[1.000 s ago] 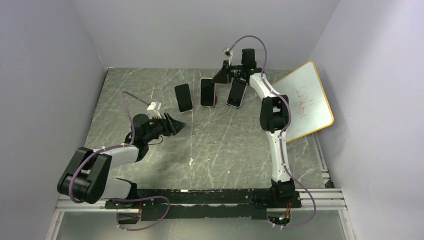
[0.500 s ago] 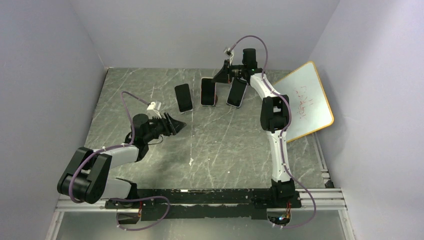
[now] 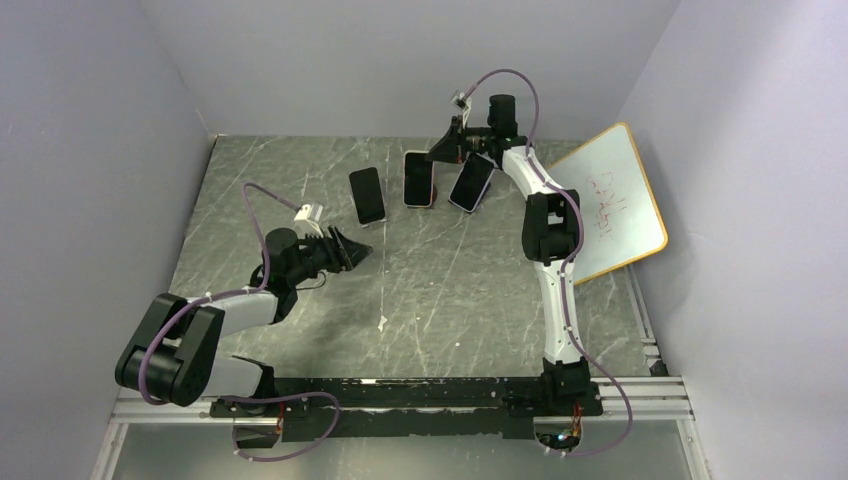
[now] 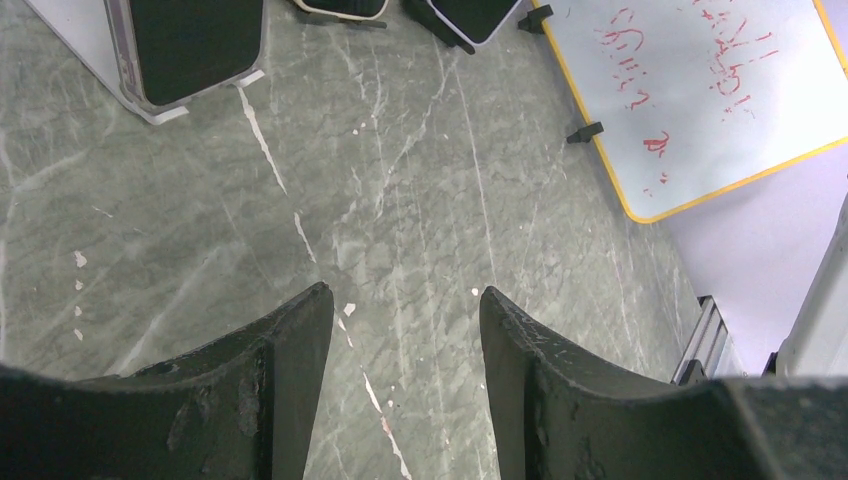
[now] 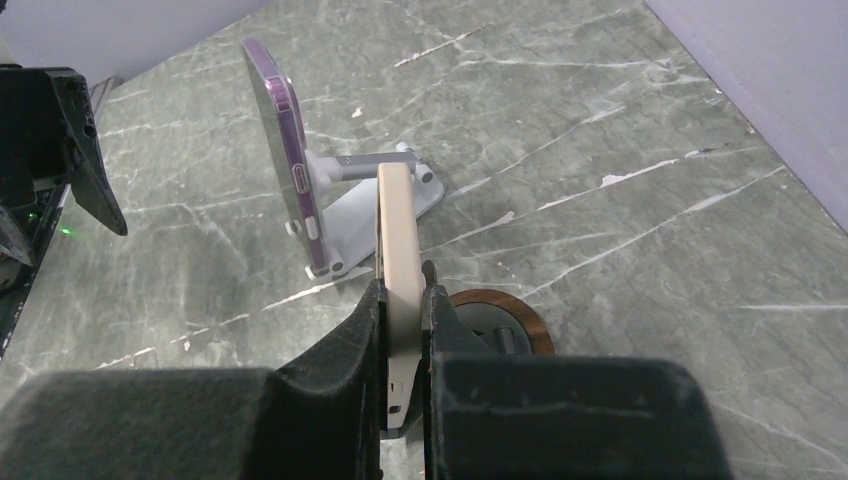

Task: Place the phone on the phone stand

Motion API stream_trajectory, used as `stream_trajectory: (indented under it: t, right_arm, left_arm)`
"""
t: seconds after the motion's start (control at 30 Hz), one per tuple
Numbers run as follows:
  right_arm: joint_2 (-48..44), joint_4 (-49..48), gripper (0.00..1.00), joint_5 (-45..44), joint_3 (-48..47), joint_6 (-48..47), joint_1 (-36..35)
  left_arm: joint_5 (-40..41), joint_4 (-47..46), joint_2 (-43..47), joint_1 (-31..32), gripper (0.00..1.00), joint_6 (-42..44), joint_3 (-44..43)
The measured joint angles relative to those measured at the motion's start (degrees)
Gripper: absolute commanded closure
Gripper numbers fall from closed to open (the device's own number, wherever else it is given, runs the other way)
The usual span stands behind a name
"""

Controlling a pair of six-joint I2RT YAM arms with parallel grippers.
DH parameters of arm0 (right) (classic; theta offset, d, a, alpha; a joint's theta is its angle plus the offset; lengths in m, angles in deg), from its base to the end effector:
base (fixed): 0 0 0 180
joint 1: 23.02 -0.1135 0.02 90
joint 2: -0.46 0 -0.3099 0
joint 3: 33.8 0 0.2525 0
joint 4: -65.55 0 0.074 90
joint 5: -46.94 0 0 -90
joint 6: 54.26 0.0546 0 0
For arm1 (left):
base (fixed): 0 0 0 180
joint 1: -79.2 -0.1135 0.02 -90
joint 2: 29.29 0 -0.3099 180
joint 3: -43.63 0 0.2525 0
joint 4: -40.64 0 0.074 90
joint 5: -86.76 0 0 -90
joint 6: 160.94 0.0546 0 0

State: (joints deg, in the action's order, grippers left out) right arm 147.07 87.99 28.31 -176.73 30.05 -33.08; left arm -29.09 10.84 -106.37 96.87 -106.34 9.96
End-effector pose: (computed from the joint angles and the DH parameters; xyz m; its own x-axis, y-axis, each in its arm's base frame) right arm 0.5944 0.1580 0.2276 -0.3428 -0.0930 -0.9348 -0.9321 0.1575 0.3261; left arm 0.2346 -0.0997 0.2131 -0.5749 -0.3640 -0.7328 0.4219 0.6355 -0.6466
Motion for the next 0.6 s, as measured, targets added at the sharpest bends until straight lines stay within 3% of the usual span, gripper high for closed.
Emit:
stream_trajectory:
  t: [0.6]
  right_arm:
    - [0.0,-2.7,1.0,0.1,0.0,2.3,0.2]
  left_arm:
    - [-0.4,-0.9,-0.3,0.0,0.39,-0.2,0.2]
